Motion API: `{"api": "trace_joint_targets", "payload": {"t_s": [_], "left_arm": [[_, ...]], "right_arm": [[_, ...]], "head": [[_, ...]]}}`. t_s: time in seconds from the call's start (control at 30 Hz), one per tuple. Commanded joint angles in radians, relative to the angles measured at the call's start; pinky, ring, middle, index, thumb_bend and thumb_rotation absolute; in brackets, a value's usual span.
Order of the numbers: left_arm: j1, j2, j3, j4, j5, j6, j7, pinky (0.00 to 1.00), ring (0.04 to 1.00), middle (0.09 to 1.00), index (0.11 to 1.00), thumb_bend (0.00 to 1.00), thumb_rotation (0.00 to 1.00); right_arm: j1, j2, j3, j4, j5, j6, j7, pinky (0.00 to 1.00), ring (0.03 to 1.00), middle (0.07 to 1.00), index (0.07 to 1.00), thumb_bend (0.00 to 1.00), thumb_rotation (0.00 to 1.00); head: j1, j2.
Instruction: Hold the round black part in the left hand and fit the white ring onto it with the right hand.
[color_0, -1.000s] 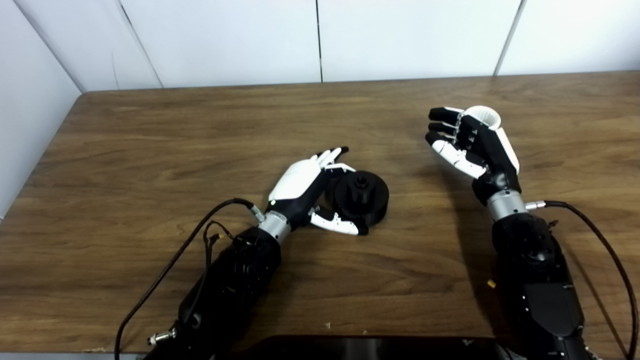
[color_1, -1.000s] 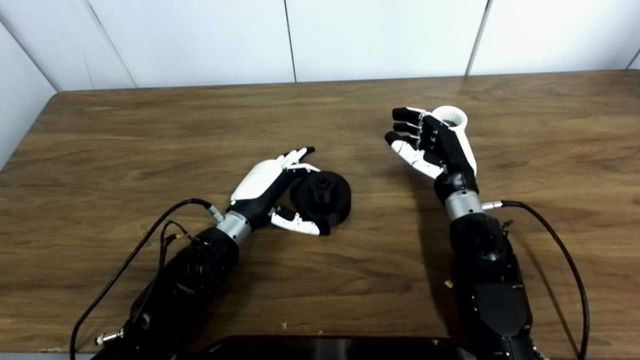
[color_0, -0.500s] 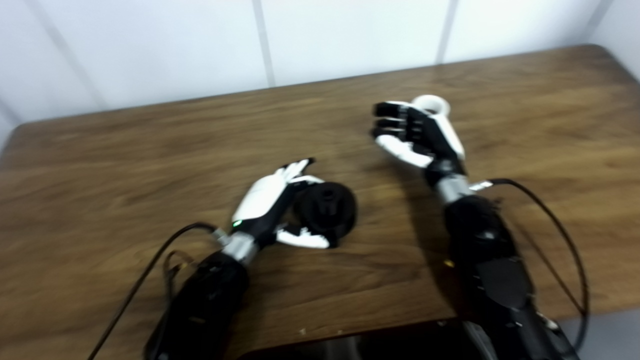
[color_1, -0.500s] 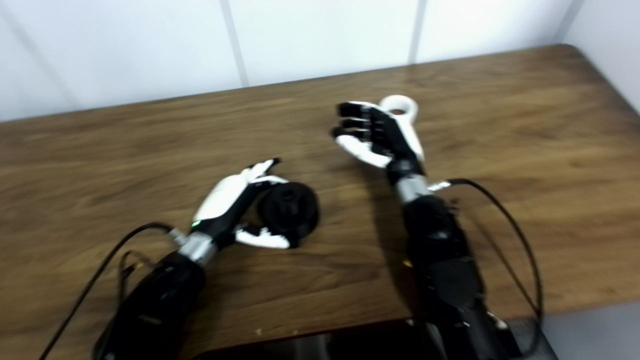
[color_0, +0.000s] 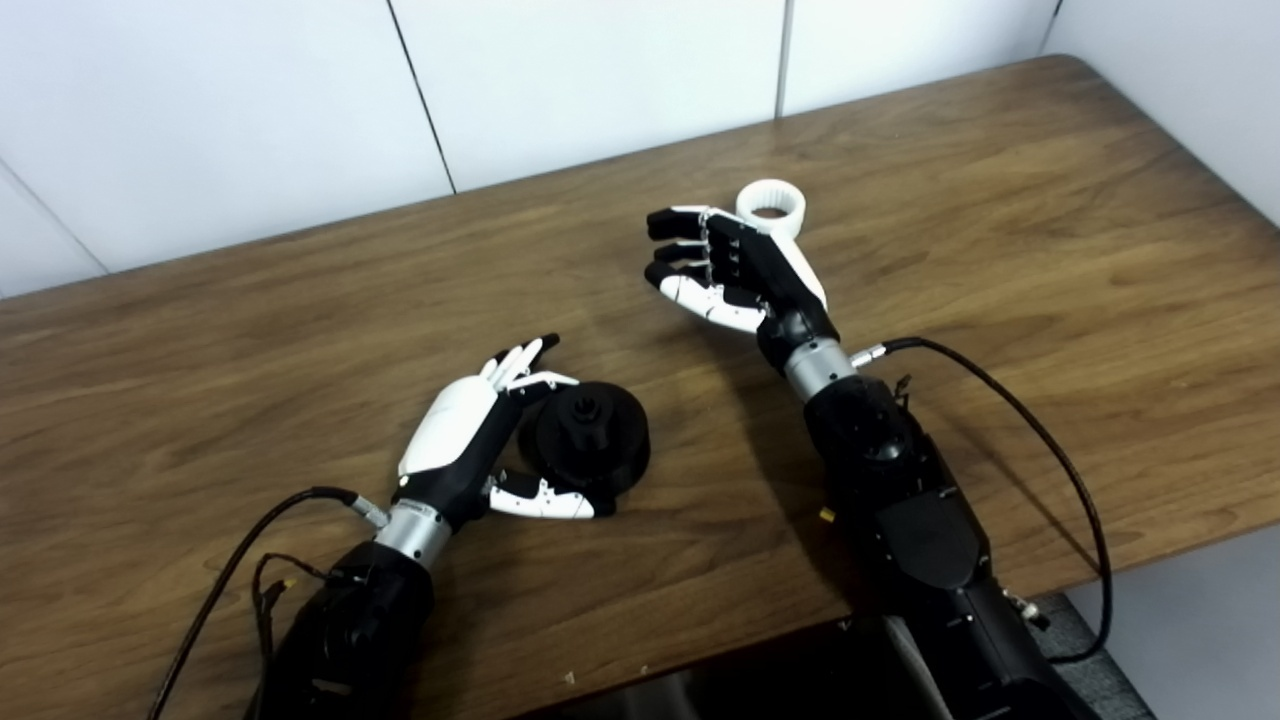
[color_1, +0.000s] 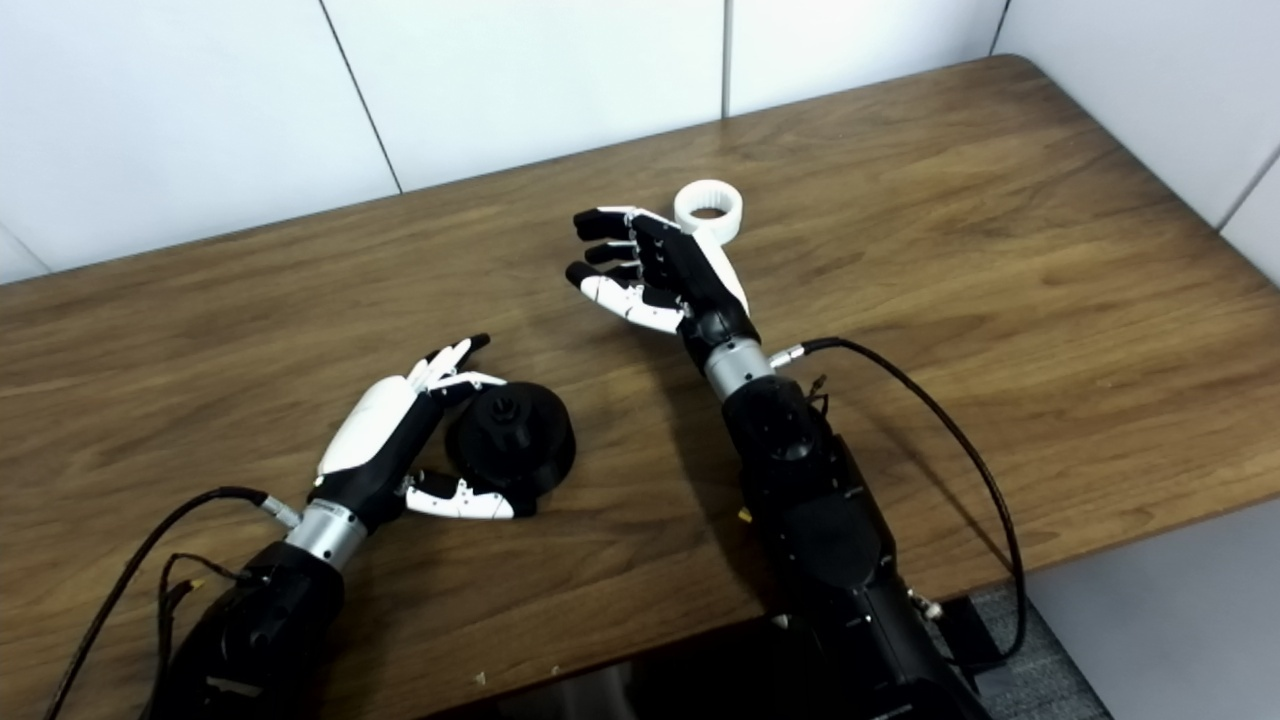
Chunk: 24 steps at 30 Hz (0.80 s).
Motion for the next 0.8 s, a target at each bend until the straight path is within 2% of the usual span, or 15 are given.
{"api": "trace_joint_targets", "payload": {"t_s": [0.0,0.07,0.17,0.3,0.4,0.57,0.77], "left_arm": [[-0.004,0.007,0.005,0.002,0.012,-0.009,-0.013,1.00,1.000,1.000,0.672,1.00,0.36],[-0.005,0.007,0.007,0.004,0.012,-0.008,-0.015,1.00,1.000,1.000,0.675,1.00,0.37],[-0.007,0.006,0.010,0.003,0.014,-0.003,-0.018,1.00,1.000,1.000,0.674,1.00,0.37],[-0.007,0.005,0.010,0.001,0.017,0.000,-0.022,1.00,1.000,1.000,0.676,1.00,0.37],[-0.007,0.004,0.011,0.000,0.016,-0.001,-0.023,1.00,1.000,1.000,0.675,1.00,0.36],[-0.009,0.004,0.012,0.005,0.016,-0.001,-0.026,1.00,1.000,1.000,0.677,1.00,0.36],[-0.007,0.003,0.017,0.004,0.015,0.001,-0.025,1.00,1.000,1.000,0.674,1.00,0.37]], "right_arm": [[-0.058,-0.034,0.018,-0.031,-0.100,-0.059,-0.040,0.60,0.689,0.741,0.700,0.54,0.31],[-0.074,-0.054,0.029,-0.029,-0.154,-0.069,-0.059,0.58,0.666,0.729,0.688,0.56,0.25],[-0.111,-0.108,0.062,-0.040,-0.302,-0.066,-0.094,0.56,0.645,0.689,0.679,0.59,0.18],[-0.164,-0.203,0.114,-0.044,-0.515,-0.036,-0.112,0.54,0.660,0.704,0.687,0.60,0.21],[-0.200,-0.254,0.136,-0.051,-0.620,0.015,-0.077,0.56,0.692,0.716,0.701,0.63,0.24],[-0.254,-0.310,0.151,-0.058,-0.686,0.076,0.024,0.61,0.751,0.754,0.728,0.66,0.32],[-0.302,-0.347,0.154,-0.037,-0.708,0.107,0.108,0.67,0.795,0.783,0.753,0.71,0.35]], "head": [[-0.003,-0.001],[-0.002,-0.002],[-0.002,-0.002],[0.002,-0.004],[0.001,-0.004],[0.006,-0.006],[0.014,-0.006]]}}
